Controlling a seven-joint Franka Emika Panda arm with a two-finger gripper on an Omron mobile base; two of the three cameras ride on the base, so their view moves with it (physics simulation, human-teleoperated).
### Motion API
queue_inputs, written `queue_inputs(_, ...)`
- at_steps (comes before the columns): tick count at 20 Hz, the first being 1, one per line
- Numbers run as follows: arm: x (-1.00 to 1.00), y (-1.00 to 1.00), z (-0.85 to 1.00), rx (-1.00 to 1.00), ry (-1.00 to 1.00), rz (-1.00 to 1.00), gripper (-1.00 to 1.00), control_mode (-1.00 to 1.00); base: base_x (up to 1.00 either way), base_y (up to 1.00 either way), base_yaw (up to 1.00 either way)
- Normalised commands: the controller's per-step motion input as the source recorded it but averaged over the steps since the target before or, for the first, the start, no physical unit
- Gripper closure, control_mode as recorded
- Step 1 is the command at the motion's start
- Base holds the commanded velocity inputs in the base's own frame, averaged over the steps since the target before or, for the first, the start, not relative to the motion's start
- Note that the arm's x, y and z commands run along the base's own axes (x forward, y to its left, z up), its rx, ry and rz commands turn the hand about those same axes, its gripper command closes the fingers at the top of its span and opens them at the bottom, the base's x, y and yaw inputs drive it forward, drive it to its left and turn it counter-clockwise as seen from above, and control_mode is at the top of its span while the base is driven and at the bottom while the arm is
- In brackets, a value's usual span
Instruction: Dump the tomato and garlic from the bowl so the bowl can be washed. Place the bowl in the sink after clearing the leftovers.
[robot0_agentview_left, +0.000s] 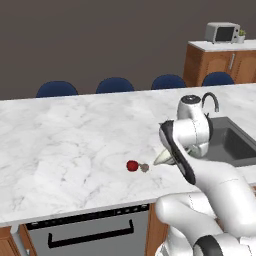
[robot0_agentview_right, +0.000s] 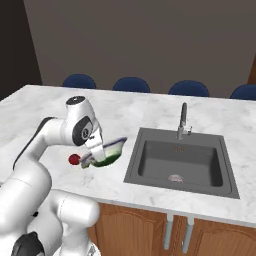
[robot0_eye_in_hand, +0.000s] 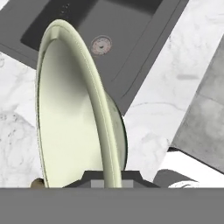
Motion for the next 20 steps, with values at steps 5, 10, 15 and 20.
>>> queue_inputs(5, -0.17, -0.01, 0.34, 0.35, -0.01, 0.08, 1.00, -1.00, 0.00, 0.00, 0.00)
queue_inputs(10, -0.50, 0.00, -0.11, 0.31, -0.15, 0.22, 1.00, -1.00, 0.00, 0.00, 0.00)
queue_inputs(15, -0.73, 0.00, -0.37, 0.03, -0.22, 0.12, 1.00, -1.00, 0.00, 0.00, 0.00)
queue_inputs(20, -0.45, 0.00, -0.01, 0.02, -0.25, 0.01, 1.00, -1.00, 0.00, 0.00, 0.00)
